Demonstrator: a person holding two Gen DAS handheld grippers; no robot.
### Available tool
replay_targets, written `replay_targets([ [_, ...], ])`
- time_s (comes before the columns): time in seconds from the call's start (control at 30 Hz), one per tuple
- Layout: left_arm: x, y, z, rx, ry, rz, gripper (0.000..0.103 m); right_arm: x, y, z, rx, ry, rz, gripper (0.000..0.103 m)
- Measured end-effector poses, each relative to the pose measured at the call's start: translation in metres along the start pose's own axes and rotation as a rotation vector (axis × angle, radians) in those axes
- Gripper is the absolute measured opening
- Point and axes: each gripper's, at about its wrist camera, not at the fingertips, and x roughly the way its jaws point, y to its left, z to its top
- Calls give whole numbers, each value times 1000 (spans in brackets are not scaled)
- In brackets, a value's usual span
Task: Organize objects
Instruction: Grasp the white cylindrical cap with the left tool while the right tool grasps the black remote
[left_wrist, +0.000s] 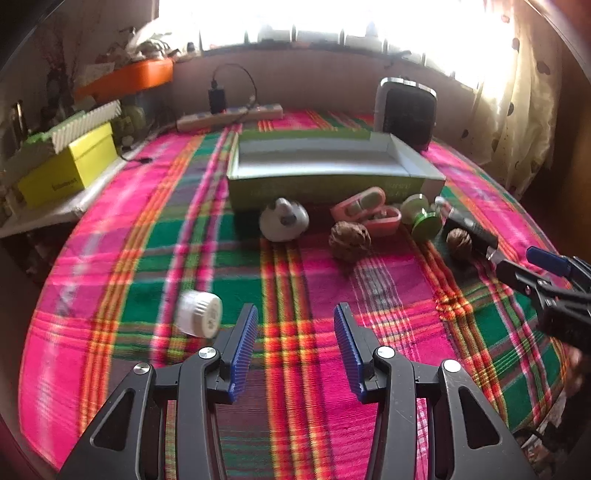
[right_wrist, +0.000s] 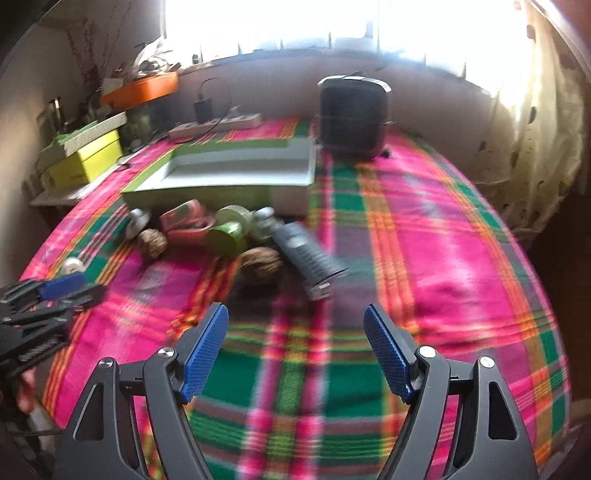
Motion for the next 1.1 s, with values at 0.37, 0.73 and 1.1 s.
replay_targets([
  [0.37, -24, 30, 9, -45, -56, 29, 41, 27, -29, 20, -43, 58, 1, 76],
  [0.73, -11, 48, 4, -80, 0, 35, 41, 52, -23, 32, -119, 107, 36, 72],
  [1.1, 11, 54, 3, -92, 58, 57, 41, 63, -18, 39, -141, 131, 85, 57],
])
